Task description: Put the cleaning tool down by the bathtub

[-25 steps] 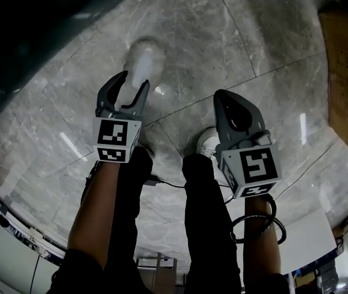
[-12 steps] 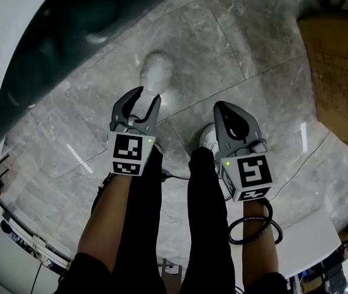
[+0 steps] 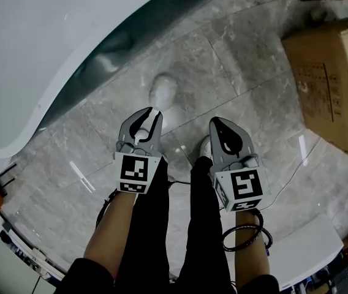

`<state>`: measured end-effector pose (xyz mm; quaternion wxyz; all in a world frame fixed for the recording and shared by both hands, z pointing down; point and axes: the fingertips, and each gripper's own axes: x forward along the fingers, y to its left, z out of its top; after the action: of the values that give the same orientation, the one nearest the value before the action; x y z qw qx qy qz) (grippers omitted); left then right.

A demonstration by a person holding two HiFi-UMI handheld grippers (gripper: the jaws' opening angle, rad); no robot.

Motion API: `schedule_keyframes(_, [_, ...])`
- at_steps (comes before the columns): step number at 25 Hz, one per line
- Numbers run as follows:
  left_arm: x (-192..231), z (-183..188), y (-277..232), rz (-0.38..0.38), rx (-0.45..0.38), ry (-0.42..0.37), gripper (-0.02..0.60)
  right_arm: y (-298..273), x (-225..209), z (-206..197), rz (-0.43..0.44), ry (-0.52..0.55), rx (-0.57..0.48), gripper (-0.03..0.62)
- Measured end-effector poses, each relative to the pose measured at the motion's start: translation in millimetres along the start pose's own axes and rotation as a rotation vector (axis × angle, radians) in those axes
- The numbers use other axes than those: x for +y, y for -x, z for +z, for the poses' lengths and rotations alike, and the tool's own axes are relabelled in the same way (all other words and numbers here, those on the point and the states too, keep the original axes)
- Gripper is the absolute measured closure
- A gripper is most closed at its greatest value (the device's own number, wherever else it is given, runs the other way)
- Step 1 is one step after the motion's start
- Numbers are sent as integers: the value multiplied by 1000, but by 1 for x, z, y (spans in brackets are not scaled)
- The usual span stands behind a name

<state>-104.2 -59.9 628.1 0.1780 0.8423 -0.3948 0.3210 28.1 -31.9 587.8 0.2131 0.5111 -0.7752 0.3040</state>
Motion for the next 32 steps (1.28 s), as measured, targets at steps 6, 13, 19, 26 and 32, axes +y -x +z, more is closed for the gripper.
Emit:
schedule_keyframes(6, [9, 54, 36, 27, -52, -46, 527, 22, 11, 51, -16, -10, -66, 574])
schedule_keyframes(13, [13, 100, 73, 53, -103, -13, 560, 51, 27, 100, -30, -14, -123, 574])
schedule_keyframes(19, [15, 140, 108, 49, -140, -33, 580, 79, 29, 142, -70, -59, -182, 574])
schedule_keyframes(26, [19, 180, 141, 54, -179, -28, 580, 114, 32, 192, -95, -45, -246, 574])
schedule_keyframes(32, [10, 223, 166, 41, -241, -46, 581, 136, 49, 229, -87, -25, -297, 574])
